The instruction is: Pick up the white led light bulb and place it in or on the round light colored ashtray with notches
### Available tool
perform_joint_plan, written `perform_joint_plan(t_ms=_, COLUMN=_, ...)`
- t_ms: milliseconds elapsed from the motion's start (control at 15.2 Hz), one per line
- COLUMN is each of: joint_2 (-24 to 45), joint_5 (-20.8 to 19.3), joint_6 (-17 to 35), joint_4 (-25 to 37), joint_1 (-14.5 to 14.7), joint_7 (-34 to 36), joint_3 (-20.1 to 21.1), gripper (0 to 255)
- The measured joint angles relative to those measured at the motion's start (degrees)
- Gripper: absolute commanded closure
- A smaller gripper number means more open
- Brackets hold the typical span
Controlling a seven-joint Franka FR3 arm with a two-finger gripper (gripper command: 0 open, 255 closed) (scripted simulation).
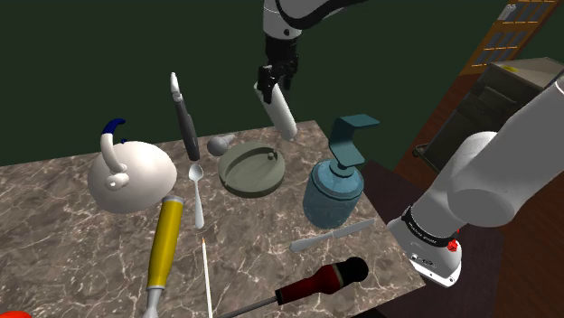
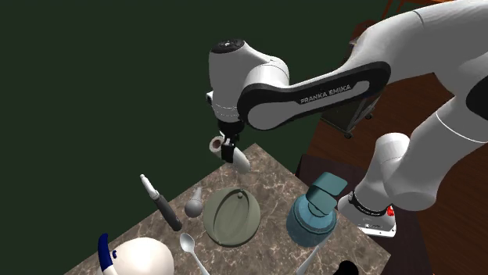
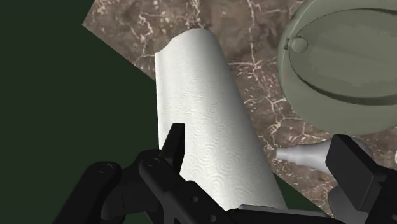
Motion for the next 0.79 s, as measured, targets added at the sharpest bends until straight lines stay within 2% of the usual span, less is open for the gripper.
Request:
perform_joint_plan(t_ms=198, joint_2=6.6, joint_5=0.2, joint_6=1.4, joint_4=5.6, joint_1=0.5, joint_7=1.3, joint_3=0.7, gripper=0)
perform_joint_plan(t_ms=264, joint_2=7.3, joint_5=0.3, joint_6=-0.5, joint_4=7.1, joint_1=0.7, joint_7=2.6, joint_3=0.9, gripper=0)
perform_joint_plan(t_ms=462, joint_2=10.4, joint_5=0.2, joint_6=-13.4, joint_4=14.2, joint_1=1.2, joint_7=8.6, joint_3=1.3, gripper=0)
perform_joint_plan(t_ms=594, joint_2=10.3, joint_5=0.2, joint_6=-13.7, joint_4=14.2, joint_1=1.2, joint_7=8.7, joint_3=1.3, gripper=0)
perform_joint_plan(t_ms=792, joint_2=13.7, joint_5=0.4, joint_6=-13.6, joint_4=16.5, joint_1=2.4, joint_7=14.3, joint_3=2.2, gripper=0)
